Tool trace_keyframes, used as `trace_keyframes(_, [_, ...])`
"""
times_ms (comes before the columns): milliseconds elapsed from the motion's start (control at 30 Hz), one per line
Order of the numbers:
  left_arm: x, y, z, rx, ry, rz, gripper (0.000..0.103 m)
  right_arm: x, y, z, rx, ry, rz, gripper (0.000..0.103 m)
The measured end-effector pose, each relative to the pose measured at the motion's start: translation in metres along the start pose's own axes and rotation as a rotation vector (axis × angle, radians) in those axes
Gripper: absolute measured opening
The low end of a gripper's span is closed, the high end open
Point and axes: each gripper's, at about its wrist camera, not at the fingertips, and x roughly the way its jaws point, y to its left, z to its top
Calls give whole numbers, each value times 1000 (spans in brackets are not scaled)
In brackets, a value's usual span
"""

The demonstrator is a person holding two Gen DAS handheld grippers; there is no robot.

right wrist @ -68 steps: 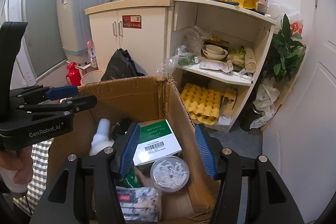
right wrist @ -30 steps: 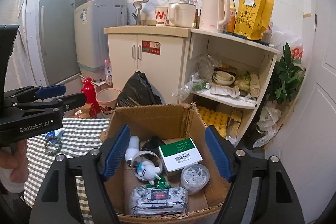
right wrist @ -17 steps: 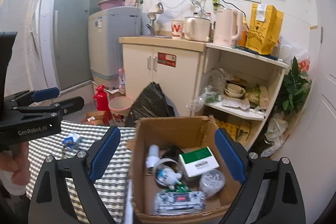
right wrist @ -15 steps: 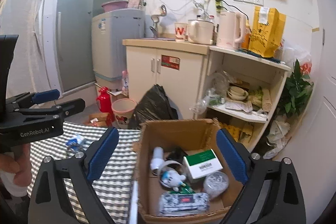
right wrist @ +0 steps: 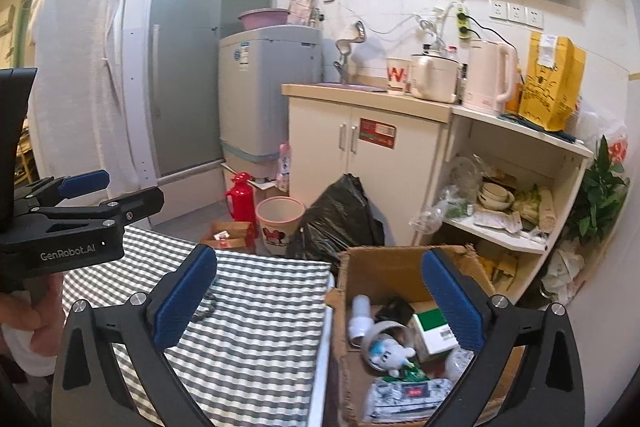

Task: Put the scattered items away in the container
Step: 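Move both grippers back from the box toward the table, then move both grippers over the blue tissue box and bead bracelet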

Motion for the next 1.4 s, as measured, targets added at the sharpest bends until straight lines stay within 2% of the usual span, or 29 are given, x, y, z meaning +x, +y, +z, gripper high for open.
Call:
trace_keyframes(33, [-2,3,0,-4,-4,7,103,1,4,1,-3,-1,9,103])
trace_keyframes(667, [-18,74,-11,-69,-9,148,103,21,72,17,-59,-16,115,103])
trace_keyframes(1000, [-6,106,-20,-91,32,181,103,51,104,12,-100,26,179,103])
trace_keyframes(1400, [23,129,-31,-104,92,203,103,88,117,-1,-112,91,213,103])
